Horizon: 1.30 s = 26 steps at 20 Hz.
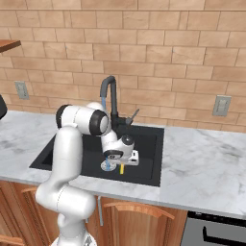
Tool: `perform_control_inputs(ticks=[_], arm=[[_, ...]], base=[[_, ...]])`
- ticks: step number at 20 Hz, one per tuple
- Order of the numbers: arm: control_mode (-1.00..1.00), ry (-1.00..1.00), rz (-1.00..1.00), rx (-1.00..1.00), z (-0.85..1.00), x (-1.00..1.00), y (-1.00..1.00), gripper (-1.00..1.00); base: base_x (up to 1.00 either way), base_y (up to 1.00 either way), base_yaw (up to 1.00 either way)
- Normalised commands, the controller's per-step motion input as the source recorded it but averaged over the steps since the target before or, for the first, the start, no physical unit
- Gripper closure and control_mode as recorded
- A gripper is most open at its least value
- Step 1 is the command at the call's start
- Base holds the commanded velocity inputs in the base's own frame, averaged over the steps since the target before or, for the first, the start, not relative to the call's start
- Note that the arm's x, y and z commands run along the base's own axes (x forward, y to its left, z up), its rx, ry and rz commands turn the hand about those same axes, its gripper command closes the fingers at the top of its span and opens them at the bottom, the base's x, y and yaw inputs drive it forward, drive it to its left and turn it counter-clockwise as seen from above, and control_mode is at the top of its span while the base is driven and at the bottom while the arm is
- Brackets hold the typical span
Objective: Soak the sponge with water for a few seconds and then drop it inside the sink.
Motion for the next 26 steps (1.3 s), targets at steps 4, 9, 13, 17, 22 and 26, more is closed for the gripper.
perform_control_inputs(ticks=[4, 9, 13, 17, 22, 26], arm=[[-1.0, 0.0, 0.0, 0.0, 0.0, 0.0, 0.0, -1.0], [-1.0, 0.0, 0.0, 0.0, 0.0, 0.0, 0.0, -1.0], [-1.0, 0.0, 0.0, 0.0, 0.01, 0.0, 0.0, -1.0], [-1.0, 0.0, 0.0, 0.0, 0.16, 0.0, 0.0, -1.0], [-1.0, -0.01, 0.0, 0.0, 0.55, 0.0, 0.0, -1.0], [-1.0, -0.04, 0.0, 0.0, 0.65, 0.0, -0.01, -1.0]], base=[[0.0, 0.0, 0.0], [0.0, 0.0, 0.0], [0.0, 0.0, 0.0], [0.0, 0.0, 0.0], [0.0, 0.0, 0.0], [0.0, 0.0, 0.0]])
